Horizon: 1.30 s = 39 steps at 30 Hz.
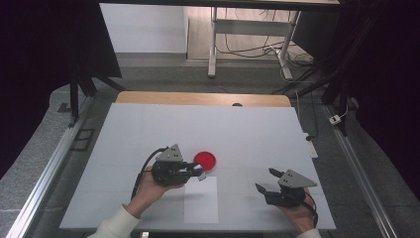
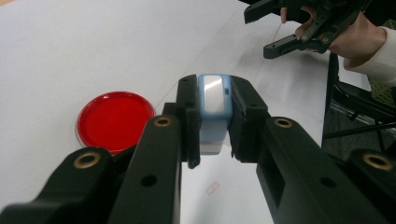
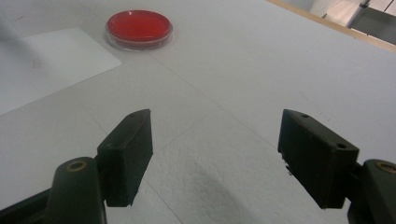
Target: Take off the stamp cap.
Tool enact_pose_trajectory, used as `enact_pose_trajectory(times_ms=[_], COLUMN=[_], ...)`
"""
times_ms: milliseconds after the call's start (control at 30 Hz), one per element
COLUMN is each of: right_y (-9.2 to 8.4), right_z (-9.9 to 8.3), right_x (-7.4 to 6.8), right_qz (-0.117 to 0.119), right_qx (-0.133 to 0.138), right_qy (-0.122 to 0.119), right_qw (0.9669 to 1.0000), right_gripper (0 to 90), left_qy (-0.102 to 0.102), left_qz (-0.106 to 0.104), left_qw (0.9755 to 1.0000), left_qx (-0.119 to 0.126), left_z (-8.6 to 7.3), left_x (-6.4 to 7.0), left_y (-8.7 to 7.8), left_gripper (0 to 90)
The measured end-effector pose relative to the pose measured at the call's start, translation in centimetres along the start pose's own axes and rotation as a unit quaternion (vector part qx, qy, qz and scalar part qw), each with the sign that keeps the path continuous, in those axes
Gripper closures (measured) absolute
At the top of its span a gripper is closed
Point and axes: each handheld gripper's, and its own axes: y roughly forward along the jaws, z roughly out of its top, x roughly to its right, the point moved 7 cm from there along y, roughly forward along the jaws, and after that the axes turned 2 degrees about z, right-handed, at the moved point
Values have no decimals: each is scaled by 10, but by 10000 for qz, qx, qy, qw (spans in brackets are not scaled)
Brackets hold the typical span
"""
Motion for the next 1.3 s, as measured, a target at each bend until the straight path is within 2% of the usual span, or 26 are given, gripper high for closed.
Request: enact_pose_trajectory(times_ms=[133,533,1300], right_y=[2,7,27], right_z=[1,8,23], right_x=[-2,-11,-43], right_qz=[-64,-61,-12], right_qx=[22,176,182], right_qy=[7,137,-68], right_qw=[10000,9997,9998], right_gripper=[259,271,285], left_qy=[-21,-51,-99], left_qz=[17,20,16], left_qw=[10000,10000,9999], left_qx=[12,35,-7], left_z=[0,0,-2], left_x=[0,-1,-1], left_y=[0,0,4], left_gripper=[755,755,755])
